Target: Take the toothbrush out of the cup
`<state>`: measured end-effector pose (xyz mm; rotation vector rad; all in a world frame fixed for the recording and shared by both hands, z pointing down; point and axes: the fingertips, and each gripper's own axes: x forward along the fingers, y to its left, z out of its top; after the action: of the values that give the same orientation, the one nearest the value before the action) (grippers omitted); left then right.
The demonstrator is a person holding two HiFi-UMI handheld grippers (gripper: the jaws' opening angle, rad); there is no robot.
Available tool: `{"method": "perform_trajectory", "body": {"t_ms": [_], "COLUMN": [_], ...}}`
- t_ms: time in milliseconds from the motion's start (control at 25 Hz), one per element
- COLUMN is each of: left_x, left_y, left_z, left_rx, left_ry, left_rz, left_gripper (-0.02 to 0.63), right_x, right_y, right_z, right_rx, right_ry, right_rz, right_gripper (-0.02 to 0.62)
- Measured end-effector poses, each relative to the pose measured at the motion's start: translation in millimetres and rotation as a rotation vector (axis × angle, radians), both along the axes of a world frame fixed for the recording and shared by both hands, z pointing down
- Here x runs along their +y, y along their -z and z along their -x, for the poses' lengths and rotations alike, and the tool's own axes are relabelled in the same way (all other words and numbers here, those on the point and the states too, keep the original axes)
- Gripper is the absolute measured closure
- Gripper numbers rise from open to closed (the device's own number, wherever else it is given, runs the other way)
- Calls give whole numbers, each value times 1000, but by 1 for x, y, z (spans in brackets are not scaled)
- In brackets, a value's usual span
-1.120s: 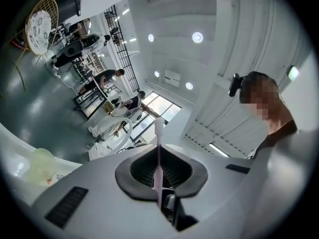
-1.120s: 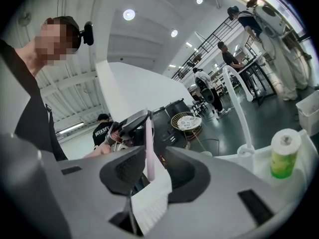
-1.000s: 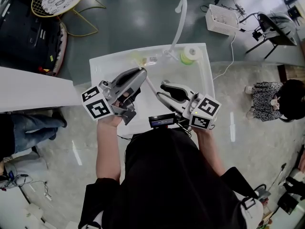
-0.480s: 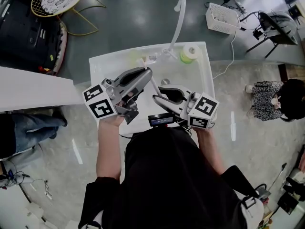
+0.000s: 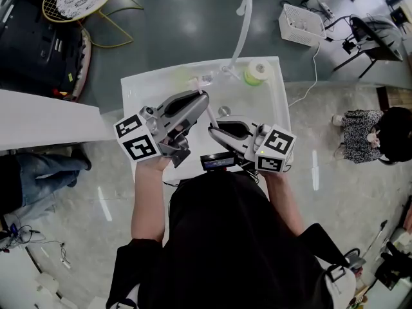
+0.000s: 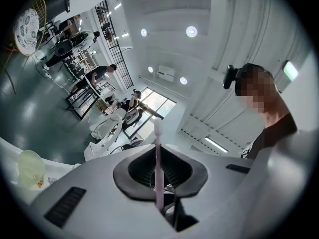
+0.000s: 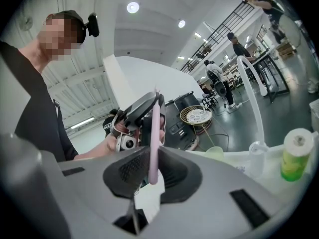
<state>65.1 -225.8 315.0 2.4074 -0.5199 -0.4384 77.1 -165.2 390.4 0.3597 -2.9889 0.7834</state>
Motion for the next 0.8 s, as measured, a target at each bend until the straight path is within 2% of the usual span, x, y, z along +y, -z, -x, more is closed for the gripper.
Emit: {"method": "perform_trajectory", "body": {"t_ms": [240, 480, 600, 680, 800], "left_x": [3, 14, 15, 11, -4], "left_y": [0, 4, 7, 5, -6], "left_z": [-5, -5, -5, -6, 3], "left_rx": [24, 150, 172, 150, 69], "left_ry": [-26, -123, -134, -102, 54], "left_rz": [-20, -23, -18, 2, 68], "left_gripper": [586, 586, 586, 586, 586], "right_x": [3, 15, 16, 13, 0], "right_y": [4, 9, 12, 11, 0], "right_z": [0, 1, 2, 2, -1], "right_rx": [-100, -188, -205, -170, -44], "right_ry": [35, 118, 134, 111, 13], "right_rz": [93, 169, 179, 149, 63], "right_gripper": [538, 538, 538, 538, 537]}}
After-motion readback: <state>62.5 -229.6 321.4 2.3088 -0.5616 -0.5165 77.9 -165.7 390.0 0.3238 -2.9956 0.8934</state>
